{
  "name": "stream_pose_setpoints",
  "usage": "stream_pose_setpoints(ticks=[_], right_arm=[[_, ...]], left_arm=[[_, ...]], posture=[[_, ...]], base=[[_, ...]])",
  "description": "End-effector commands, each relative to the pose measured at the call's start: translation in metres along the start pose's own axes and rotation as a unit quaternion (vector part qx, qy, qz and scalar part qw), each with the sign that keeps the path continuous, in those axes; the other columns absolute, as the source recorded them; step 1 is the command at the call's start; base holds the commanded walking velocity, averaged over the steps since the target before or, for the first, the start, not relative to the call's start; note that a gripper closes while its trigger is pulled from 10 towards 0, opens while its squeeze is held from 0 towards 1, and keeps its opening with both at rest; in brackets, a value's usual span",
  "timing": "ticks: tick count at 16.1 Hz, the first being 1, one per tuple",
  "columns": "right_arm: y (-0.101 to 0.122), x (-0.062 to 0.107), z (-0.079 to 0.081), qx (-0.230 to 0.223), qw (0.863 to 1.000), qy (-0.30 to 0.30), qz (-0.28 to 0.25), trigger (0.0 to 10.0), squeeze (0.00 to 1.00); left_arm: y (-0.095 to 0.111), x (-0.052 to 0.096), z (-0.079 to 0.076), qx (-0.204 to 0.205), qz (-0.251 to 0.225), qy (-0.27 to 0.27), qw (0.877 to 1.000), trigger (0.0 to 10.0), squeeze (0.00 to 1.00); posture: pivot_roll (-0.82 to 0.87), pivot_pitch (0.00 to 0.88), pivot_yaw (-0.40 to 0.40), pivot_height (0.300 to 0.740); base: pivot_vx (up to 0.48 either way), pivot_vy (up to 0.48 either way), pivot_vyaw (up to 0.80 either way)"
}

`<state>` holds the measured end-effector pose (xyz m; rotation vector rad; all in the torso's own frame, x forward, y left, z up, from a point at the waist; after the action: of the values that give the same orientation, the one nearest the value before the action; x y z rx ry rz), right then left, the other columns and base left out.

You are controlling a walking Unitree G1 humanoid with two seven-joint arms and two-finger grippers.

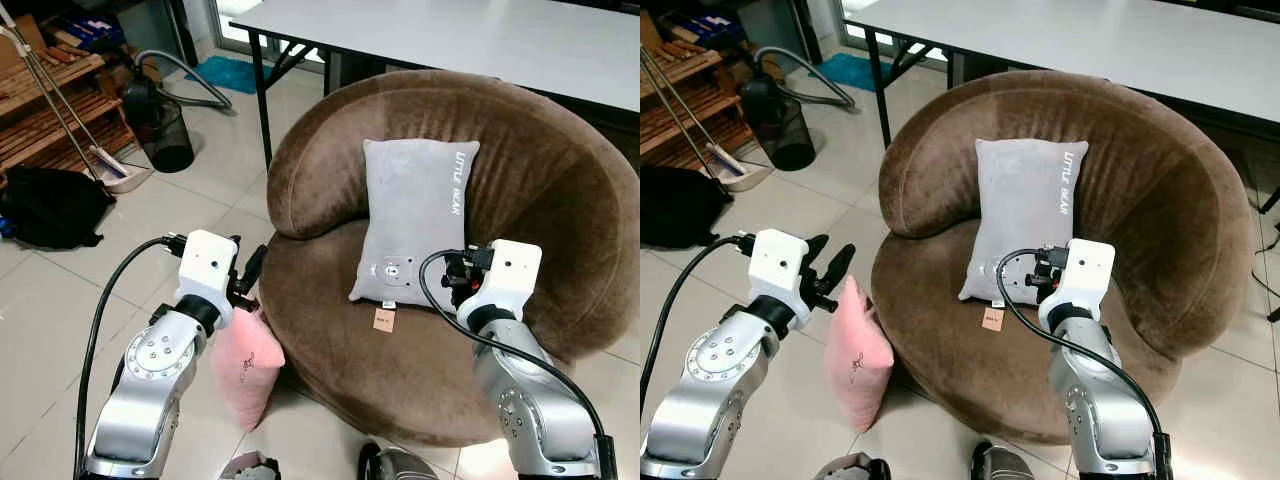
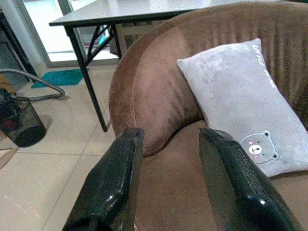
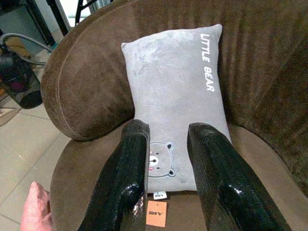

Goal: Move the pillow to the sofa from floor

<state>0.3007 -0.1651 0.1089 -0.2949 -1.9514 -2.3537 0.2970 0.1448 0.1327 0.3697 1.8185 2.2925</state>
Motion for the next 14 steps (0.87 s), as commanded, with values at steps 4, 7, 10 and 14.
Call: stream_pose_setpoints(ticks=[4,7,10,14], right_arm=[[0.0044,0.0018,0.0007,0.006,1.0,0.002,0.007,10.0,0.0],[0.0055,-0.0001,0.0018,0.01,1.0,0.004,0.01,10.0,0.0],[0.0066,-0.0006,0.0023,0.016,1.0,0.007,0.009,10.0,0.0],[0.0051,-0.0005,0.001,0.009,1.0,0.004,0.013,10.0,0.0]], left_arm=[[-0.0004,-0.0045,0.0035,0.001,-0.004,0.014,1.0,10.0,0.0],[-0.0004,-0.005,0.0057,-0.003,-0.006,0.02,1.0,10.0,0.0],[-0.0005,-0.0065,0.0088,0.0,-0.009,0.028,1.0,10.0,0.0],[-0.0008,-0.0075,0.011,0.001,-0.009,0.033,0.999,10.0,0.0]], posture=[[-0.02,0.067,0.013,0.74],[-0.02,0.066,0.01,0.74],[-0.02,0.062,0.01,0.74],[-0.02,0.063,0.006,0.74]], base=[[-0.302,0.0,0.0],[-0.19,0.0,0.0],[0.0,0.0,0.0],[0.0,0.214,0.0]])
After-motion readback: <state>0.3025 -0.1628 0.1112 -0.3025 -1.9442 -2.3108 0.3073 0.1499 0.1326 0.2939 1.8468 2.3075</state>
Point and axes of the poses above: a point about 5 cm out from each wrist's last joint towards the gripper, its own x axis pointing back from the gripper into the wrist, its own y axis along the axis of the wrist's last joint, z = x × y, the point moved 4 cm from there along -x, pointing out of the wrist towards the gripper, and after that the axes turned 3 degrees about -x, right-handed, at the moved point
